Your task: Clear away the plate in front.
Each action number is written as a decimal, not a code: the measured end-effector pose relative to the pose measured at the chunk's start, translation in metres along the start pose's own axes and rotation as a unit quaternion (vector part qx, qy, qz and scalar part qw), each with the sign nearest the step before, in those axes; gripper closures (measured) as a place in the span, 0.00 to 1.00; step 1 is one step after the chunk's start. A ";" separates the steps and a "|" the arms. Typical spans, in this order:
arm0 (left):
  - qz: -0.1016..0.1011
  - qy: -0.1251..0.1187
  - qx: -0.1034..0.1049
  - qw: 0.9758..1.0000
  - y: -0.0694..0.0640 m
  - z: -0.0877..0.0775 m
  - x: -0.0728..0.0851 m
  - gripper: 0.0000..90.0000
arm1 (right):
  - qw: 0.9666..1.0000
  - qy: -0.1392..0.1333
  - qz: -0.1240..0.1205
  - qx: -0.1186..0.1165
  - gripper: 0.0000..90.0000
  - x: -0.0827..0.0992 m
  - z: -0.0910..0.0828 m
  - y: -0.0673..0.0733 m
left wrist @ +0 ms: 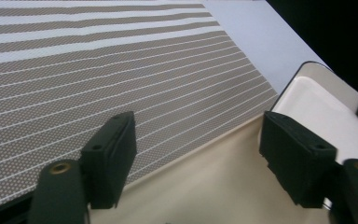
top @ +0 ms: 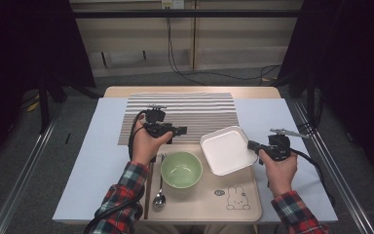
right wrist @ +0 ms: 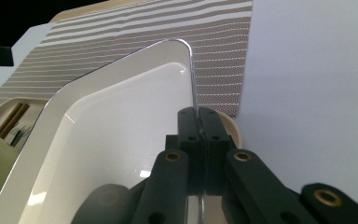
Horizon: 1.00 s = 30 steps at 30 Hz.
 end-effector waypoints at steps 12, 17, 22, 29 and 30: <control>0.004 -0.025 -0.042 0.999 0.021 -0.010 0.012 0.17 | 0.998 -0.020 0.036 0.037 1.00 0.015 -0.005 0.008; 0.011 -0.031 -0.053 0.998 0.027 -0.016 0.015 0.15 | 0.997 -0.031 0.044 0.059 1.00 0.021 -0.008 0.008; 0.016 -0.032 -0.061 0.997 0.033 -0.018 0.019 0.13 | 0.995 -0.033 0.053 0.071 1.00 0.028 -0.011 0.012; 0.011 -0.039 -0.063 0.997 0.040 -0.024 0.020 0.13 | 0.994 -0.034 0.057 0.089 1.00 0.036 -0.013 0.014; 0.008 -0.040 -0.060 0.997 0.041 -0.025 0.020 0.12 | 0.994 -0.035 0.057 0.091 1.00 0.037 -0.013 0.014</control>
Point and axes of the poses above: each handheld gripper's, and its own axes: z roughly forward along the jaws, x roughly out of its underside, y roughly to its left, the point moved 5 cm from there along z, roughly forward along the jaws, and after that the axes turned 1 degree about -z, right-handed, at the moved point
